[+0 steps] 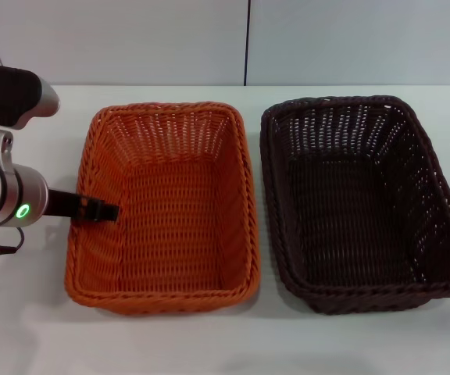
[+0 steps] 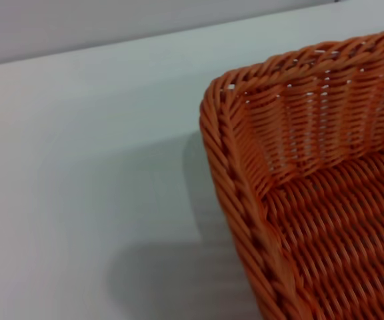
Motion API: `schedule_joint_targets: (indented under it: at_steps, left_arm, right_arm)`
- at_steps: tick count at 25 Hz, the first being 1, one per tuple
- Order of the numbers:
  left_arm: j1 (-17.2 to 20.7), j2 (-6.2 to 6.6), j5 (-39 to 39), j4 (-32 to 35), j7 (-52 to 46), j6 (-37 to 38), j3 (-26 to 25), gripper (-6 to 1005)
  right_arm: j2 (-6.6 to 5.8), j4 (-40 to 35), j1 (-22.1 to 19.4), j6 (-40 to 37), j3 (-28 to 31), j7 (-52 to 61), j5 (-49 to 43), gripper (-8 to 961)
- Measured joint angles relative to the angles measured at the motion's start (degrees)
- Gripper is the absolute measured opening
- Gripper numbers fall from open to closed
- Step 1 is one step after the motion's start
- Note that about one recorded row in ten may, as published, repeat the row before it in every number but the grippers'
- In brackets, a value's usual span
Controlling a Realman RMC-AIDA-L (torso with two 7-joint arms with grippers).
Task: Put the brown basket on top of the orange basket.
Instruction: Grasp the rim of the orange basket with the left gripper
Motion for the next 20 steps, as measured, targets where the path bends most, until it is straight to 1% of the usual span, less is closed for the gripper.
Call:
schedule_joint_targets:
  at_steps: [2, 6, 13, 17, 20]
  left_arm:
    - [-0.6, 0.08, -0.1, 0.4, 0.3, -0.4, 0.0, 784]
    - [-1.0, 0.14, -0.1, 0.5, 0.7, -1.1, 0.0, 677]
    - [-1.1, 0.17, -0.1, 0.3, 2.3, -1.7, 0.0, 442]
    - [-0.7, 0.09, 0.1, -0.9, 3.6, -1.9, 0.4, 300]
    - [-0.5, 0.13, 0.2, -1.4, 4.0, -1.9, 0.4, 280]
  right_arm:
    - [-0.01, 0.0, 0.1, 0.0, 0.0, 0.0, 0.0, 757]
    - [-0.03, 0.0, 0.1, -0.1, 0.0, 0.0, -0.1, 758]
    - [-0.02, 0.0, 0.1, 0.0, 0.0, 0.0, -0.1, 756]
    - [-0.02, 0.0, 0.1, 0.0, 0.0, 0.0, -0.1, 756]
    - [-0.01, 0.0, -0.1, 0.2, 0.0, 0.0, -0.1, 757]
